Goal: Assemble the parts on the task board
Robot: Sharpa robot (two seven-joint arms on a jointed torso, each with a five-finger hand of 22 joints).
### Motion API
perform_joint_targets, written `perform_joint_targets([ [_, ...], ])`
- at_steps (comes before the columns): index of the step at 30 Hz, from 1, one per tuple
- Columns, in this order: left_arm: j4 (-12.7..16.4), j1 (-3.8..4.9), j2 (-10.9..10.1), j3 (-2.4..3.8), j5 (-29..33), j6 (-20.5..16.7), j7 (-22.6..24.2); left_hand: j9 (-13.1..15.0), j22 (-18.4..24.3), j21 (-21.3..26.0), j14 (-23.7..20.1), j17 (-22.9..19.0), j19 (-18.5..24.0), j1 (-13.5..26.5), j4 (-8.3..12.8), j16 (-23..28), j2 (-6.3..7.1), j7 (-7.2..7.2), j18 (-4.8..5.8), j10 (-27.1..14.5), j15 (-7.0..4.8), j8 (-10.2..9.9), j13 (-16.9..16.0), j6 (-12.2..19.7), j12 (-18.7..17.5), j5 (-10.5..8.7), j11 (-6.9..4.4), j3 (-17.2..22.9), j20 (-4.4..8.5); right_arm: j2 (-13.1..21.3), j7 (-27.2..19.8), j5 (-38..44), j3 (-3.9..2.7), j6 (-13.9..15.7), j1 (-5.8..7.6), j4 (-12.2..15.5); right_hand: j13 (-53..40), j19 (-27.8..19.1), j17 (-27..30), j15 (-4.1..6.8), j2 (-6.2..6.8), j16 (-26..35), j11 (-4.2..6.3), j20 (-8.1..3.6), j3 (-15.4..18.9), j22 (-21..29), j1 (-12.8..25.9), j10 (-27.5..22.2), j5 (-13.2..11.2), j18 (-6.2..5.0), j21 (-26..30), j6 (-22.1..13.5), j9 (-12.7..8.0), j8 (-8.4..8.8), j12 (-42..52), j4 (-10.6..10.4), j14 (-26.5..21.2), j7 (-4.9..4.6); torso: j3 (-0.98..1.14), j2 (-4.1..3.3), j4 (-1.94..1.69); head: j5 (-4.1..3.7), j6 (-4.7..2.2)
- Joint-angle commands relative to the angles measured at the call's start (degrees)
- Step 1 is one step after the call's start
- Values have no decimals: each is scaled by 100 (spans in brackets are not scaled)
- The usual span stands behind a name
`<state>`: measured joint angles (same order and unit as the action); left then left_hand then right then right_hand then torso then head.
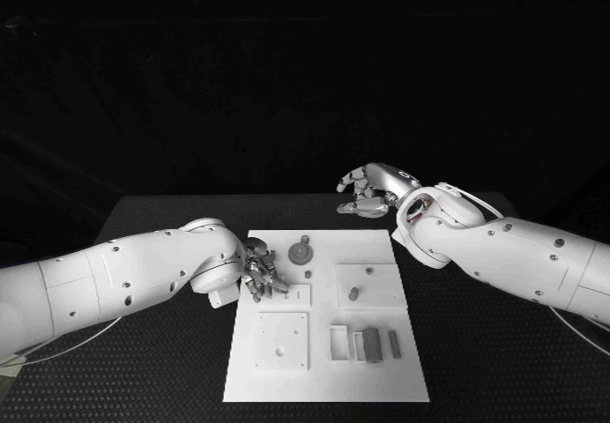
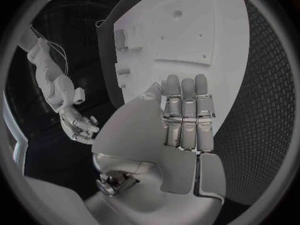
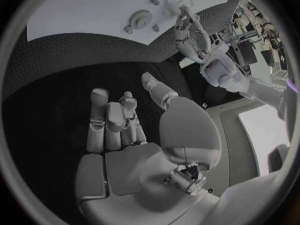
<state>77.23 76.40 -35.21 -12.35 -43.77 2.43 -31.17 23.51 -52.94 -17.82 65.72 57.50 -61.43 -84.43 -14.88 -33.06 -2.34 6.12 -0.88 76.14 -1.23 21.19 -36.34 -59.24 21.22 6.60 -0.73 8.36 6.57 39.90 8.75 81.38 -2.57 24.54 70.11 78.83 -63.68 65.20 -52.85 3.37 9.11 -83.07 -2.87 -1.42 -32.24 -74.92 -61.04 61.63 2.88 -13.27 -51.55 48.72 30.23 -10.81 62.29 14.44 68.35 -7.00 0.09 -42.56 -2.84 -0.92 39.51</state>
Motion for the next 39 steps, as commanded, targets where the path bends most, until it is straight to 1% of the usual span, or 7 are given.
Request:
perform_joint_targets([
  [1,19,4,10,1,-268,141,-117,1931,-23,-27,-4,-11,-18,54,254,-39,6,-339,-62,-29,-20,266,-13,-355,34,36,-57,210,45,-6,-69,-18,-4,16,5,4,9,23,7,-26,10,13,-28,-4,0,-39,-49,-31,-9,-173,22,-228,1,-12,23,27,-22,-269,-7,3,-13,-9,44],
  [13,-15,4,109,-11,-301,196,-140,2252,-282,-136,28,-108,-124,512,551,-464,22,-435,-77,-5,-97,382,-147,-478,408,312,-149,407,119,-26,-70,-18,-6,-9,9,26,14,20,8,-26,-2,14,-27,-1,5,-43,-61,-33,-8,-173,23,-225,1,-15,25,53,-25,-269,-13,11,-17,-17,126],
  [16,-42,3,150,-23,-380,191,-155,2417,-448,-124,-66,-296,-114,1139,1135,-710,1,-440,-68,-102,-109,371,-147,-457,598,362,-157,819,132,-28,-67,-18,-6,-23,9,25,14,20,8,-26,-3,14,-27,-1,6,-43,-61,-34,-9,-173,23,-225,1,-16,25,55,-26,-269,-10,8,-8,-21,135],
  [17,-54,3,163,-25,-409,185,-157,2482,-519,-94,-117,-417,-109,1680,1603,-822,-9,-432,-38,-97,-112,357,-126,-474,698,372,-152,1158,125,-28,-67,-18,-6,-23,9,25,14,19,8,-26,-3,14,-27,-1,6,-43,-61,-34,-9,-173,23,-225,1,-16,25,55,-26,-269,-10,8,-8,-21,135],
  [22,-89,1,195,-30,-518,183,-154,2628,-755,-105,-96,-719,-293,3291,2948,-1164,-160,-468,-43,-98,-139,347,-14,-578,893,448,-186,2366,163,-30,-68,-18,-6,-30,9,24,15,19,9,-26,-6,14,-27,0,8,-44,-61,-35,-9,-173,24,-225,1,-16,25,59,-27,-269,-6,6,-7,-37,156],
  [26,-97,1,210,-30,-571,212,-157,2670,-822,-104,-90,-782,-326,3478,3085,-1246,-166,-478,-49,-75,-145,357,4,-609,950,526,-198,2542,174,-31,-69,-18,-6,-37,9,21,16,18,9,-26,-10,14,-27,1,9,-44,-61,-35,-9,-173,24,-225,0,-16,25,62,-27,-269,-4,7,-14,-46,174],
  [39,-52,-1,253,-42,-1072,282,-117,2686,-853,-98,-100,-813,-331,3528,3117,-1276,-157,-480,-51,-80,-146,354,16,-610,967,563,-199,2606,176,-26,-69,-20,-6,-61,9,45,20,15,10,-26,-21,15,-27,5,17,-47,-54,-38,-9,-173,27,-225,0,-17,26,71,-30,-269,-6,12,-13,-64,195],
])
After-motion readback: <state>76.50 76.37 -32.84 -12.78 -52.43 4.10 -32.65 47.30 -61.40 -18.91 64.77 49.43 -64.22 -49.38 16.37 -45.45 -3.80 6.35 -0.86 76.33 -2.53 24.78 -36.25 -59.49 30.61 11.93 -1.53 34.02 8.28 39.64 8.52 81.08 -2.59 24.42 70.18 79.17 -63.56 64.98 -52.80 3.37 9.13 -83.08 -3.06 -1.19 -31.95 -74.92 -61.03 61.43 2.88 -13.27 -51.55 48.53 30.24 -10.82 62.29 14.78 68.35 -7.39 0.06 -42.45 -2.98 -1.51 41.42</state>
